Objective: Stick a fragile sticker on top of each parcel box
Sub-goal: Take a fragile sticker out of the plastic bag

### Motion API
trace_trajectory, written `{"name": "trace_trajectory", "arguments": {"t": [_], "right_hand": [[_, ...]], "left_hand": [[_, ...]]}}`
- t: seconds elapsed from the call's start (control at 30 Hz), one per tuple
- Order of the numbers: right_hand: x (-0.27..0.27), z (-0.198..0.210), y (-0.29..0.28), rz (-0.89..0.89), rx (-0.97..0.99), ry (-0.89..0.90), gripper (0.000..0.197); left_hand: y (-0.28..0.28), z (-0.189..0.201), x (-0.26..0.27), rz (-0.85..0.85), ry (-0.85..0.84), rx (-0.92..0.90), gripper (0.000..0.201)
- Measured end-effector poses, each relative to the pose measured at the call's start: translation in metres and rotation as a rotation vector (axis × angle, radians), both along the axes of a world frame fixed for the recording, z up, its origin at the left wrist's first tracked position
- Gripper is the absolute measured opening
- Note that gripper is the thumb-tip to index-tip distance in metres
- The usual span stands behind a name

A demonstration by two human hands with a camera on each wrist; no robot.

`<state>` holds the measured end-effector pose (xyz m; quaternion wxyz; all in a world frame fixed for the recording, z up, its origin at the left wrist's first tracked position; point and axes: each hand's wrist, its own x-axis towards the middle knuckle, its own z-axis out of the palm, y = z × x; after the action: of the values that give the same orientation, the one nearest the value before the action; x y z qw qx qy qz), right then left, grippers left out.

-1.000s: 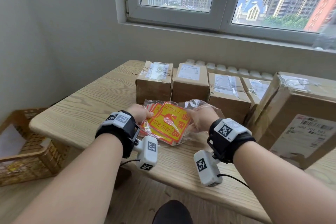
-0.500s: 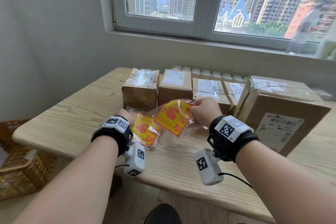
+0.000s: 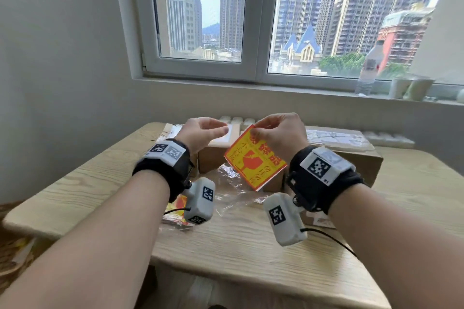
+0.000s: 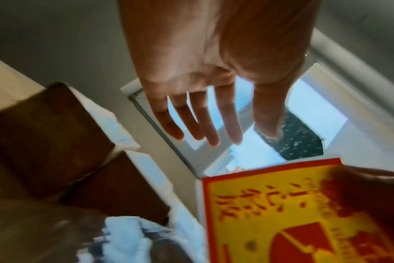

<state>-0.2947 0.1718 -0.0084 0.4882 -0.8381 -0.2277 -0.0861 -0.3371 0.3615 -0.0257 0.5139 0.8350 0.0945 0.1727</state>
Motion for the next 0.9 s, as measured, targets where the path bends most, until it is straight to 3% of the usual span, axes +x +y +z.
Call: {"name": "trace_trajectory", "arguments": {"t": [0.07,0.17,0.33,0.47,0.9], "right_hand": [[-0.004,0.008,-0.002,0.051,0.002,-0.005,0.019],[-0.006,0.019,-0.011,0.063,0.028,-0.034,0.009],[-0.001,0.025,-0.027,0.057,-0.027,0.038,0.008],[0.007,0.034,-0.042,-0.034,0.079,0.05,0.02],[0.004,0.033,-0.051,-0.034,0.161,0.126,0.015]], "left_hand": [[-0.015,0.018,0.001,-0.177,0.079,0.01,0.029],[-0.035,0.033,0.0,-0.286,0.116,0.015,0.017],[-0.044,0.038,0.0,-0.204,0.049,-0.165,0.011],[-0.038,0.031,-0.004,-0.182,0.088,-0.138,0.01],[-0.04,0.031,-0.013,-0.159,0.07,-0.299,0.006]]}}
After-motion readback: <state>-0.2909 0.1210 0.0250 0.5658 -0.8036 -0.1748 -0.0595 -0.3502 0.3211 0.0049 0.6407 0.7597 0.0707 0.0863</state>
